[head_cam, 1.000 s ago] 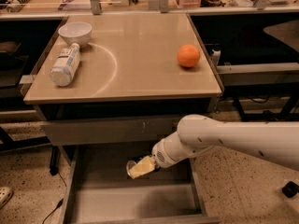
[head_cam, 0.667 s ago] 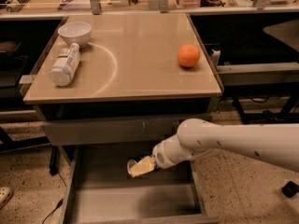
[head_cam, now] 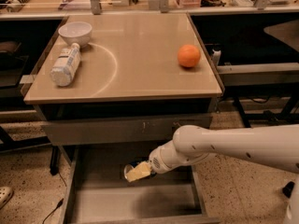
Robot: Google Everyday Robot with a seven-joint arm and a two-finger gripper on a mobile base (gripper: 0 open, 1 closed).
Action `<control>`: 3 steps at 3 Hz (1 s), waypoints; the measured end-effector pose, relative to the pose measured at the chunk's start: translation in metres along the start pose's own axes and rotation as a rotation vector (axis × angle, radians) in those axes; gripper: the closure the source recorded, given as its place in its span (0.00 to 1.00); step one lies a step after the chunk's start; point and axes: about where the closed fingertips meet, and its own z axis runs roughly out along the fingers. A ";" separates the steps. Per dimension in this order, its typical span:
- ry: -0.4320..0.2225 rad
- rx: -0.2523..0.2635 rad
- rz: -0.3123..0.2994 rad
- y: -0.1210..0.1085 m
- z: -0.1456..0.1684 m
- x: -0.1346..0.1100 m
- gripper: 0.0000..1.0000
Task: Place pepsi can into middle drawer
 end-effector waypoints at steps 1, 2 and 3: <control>0.012 0.025 0.027 -0.001 0.034 0.012 1.00; -0.009 0.101 0.053 -0.011 0.057 0.013 1.00; -0.031 0.170 0.075 -0.024 0.073 0.010 1.00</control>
Offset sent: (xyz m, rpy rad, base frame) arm 0.0165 0.0260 -0.0803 -0.1245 -0.0691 -0.1832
